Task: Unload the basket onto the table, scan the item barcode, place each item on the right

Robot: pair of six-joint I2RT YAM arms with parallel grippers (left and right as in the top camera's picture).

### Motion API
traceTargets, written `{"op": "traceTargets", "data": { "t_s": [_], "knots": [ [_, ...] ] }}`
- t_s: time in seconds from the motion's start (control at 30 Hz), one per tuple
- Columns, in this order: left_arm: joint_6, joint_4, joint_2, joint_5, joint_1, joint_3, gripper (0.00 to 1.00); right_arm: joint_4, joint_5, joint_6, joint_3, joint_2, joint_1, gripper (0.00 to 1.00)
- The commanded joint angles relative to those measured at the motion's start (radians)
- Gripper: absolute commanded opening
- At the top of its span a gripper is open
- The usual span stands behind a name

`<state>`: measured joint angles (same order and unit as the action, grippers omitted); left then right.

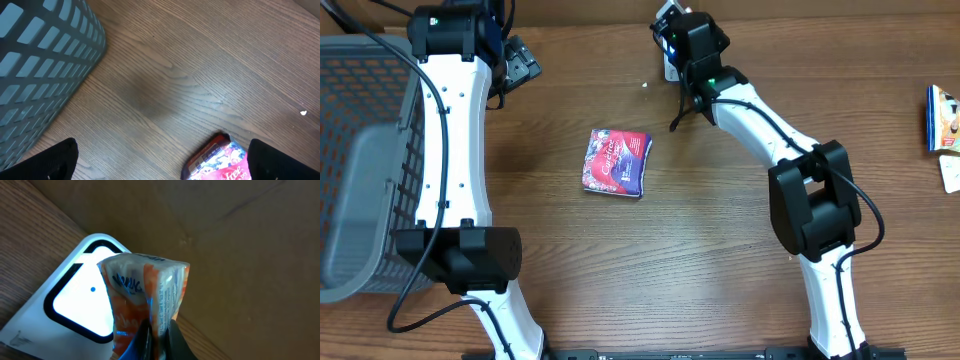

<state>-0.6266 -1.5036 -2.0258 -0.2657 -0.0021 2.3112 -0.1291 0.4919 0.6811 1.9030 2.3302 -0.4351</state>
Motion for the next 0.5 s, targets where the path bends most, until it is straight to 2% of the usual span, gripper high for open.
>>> {"op": "traceTargets", "data": {
  "t_s": [0.0,0.13,0.23,0.37,0.47],
  "knots": [
    [-0.009,-0.003,-0.014,-0.003,0.002,0.007,1.0,0.039,0.122,-0.001,0.022,-0.013,0.015,0.04],
    [-0.009,-0.003,-0.014,-0.003,0.002,0.007,1.0,0.045,0.278,-0.065,0.023,-0.017,0.082,0.04],
    [-0.009,-0.003,-0.014,-0.003,0.002,0.007,1.0,-0.029,0.367,-0.214,0.023,-0.027,0.164,0.04],
    [-0.009,-0.003,-0.014,-0.003,0.002,0.007,1.0,-0.301,0.266,-0.532,0.023,-0.08,0.313,0.04],
    [-0.009,-0.003,-0.014,-0.003,0.002,0.007,1.0,-0.435,0.17,-0.689,0.023,-0.134,0.422,0.04]
  ]
}}
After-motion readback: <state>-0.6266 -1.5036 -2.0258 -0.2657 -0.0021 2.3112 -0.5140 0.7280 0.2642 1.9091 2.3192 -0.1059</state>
